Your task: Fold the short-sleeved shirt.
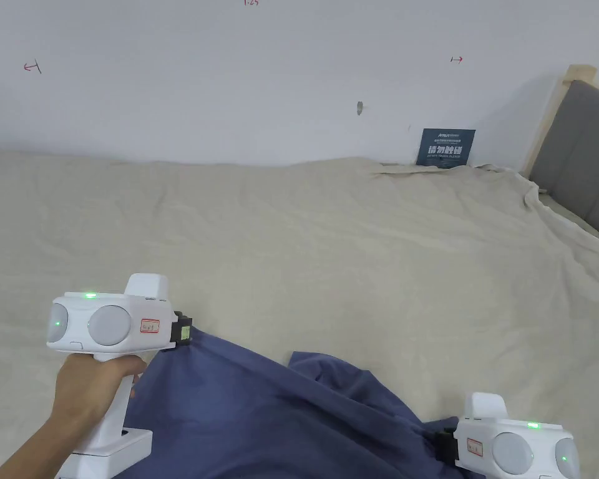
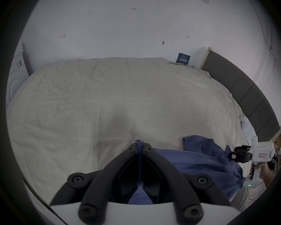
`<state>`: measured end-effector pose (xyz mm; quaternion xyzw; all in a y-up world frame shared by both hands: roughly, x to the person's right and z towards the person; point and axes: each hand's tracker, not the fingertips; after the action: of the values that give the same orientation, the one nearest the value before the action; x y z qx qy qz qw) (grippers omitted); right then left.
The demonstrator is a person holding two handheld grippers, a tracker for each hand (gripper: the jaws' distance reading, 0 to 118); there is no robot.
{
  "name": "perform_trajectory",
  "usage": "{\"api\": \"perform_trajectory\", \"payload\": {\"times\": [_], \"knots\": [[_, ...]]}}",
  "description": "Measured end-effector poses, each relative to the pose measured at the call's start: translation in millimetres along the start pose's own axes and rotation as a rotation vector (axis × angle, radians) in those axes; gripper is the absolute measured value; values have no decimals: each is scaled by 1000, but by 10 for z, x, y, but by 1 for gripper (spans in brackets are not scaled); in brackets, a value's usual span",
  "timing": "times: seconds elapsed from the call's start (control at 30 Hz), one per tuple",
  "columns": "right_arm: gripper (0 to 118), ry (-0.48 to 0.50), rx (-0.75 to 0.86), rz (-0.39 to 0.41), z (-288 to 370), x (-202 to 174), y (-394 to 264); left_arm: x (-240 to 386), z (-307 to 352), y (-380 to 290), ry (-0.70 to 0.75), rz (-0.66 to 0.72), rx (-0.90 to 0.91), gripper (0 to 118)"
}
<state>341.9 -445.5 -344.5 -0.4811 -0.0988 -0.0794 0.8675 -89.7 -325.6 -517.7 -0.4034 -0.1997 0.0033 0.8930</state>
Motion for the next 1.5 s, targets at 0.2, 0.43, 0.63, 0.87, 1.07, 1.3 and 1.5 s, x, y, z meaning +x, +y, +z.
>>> {"api": "perform_trajectory", "payload": {"times": [0.2,0.43,0.63,0.87,1.07,1.3,1.5], "knots": [[5,-7,35,67,158,-119,-2,-108,-29,-89,4,16,-1,1],[4,30,207,67,776,49,107,-183,185,-138,12,50,39,1],[4,91,368,68,1496,50,284,-197,651,-144,20,66,125,1],[4,165,552,81,2198,-154,598,-302,1302,56,41,84,264,1],[4,201,673,98,2605,-422,977,-403,1853,341,70,112,386,1],[4,214,796,131,3019,-708,1534,-471,2375,774,121,105,510,1],[4,194,898,180,3297,-917,2078,-460,2603,1258,183,63,588,1]]}}
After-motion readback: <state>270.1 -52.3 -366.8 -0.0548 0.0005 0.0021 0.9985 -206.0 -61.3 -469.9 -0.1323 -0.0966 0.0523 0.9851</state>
